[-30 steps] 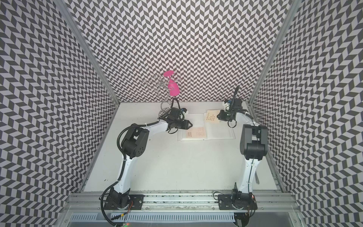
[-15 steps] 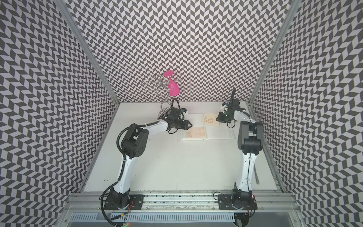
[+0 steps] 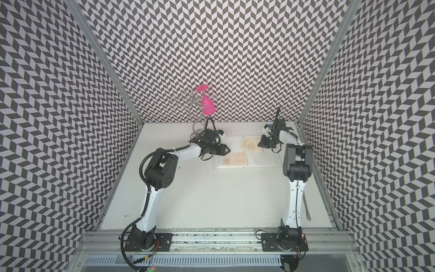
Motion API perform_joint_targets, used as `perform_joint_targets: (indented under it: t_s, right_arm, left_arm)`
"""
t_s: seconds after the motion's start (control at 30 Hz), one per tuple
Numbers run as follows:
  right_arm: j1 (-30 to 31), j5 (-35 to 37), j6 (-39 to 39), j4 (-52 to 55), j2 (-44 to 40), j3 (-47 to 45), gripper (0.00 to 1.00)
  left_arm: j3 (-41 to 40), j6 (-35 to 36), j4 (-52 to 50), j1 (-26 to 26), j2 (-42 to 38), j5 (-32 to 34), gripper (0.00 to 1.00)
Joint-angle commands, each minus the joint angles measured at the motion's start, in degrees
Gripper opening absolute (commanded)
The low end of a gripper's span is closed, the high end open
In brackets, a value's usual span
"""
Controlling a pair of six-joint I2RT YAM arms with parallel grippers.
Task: Place the photos into the photo albums
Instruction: Insert the photo into the photo album.
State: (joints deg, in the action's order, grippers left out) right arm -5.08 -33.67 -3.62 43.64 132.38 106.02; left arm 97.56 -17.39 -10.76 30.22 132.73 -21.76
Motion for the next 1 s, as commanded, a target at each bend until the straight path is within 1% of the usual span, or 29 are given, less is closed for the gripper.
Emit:
perform_joint_targets:
  t_s: [0.0, 0.17, 0.57, 0.8, 0.97]
  right_arm:
    - [-0.2, 2.0, -2.1, 2.6, 1.0, 1.8, 0.03]
    - [-0.1, 0.4, -3.2, 2.9, 1.1, 2.3, 0.03]
    - [1.1, 0.7, -3.8, 3.8, 2.8, 3.7, 0.03]
    - [1.7, 1.6, -5.0, 4.6, 2.4, 4.2, 0.03]
    - [2.2, 0.0, -5.5, 5.3, 3.1, 5.0, 0.03]
  left_arm:
    - [-2.1, 0.5, -8.8, -1.0, 1.1, 3.3, 0.46]
    - [-2.2, 0.2, -8.7, -0.9, 1.3, 3.4, 0.46]
    - [-2.6, -0.4, -8.0, -0.9, 0.7, 3.0, 0.47]
    - [-2.6, -0.4, -7.9, -1.0, 0.2, 3.1, 0.47]
    - [-2.5, -0.6, -7.7, -1.2, -0.3, 2.5, 0.47]
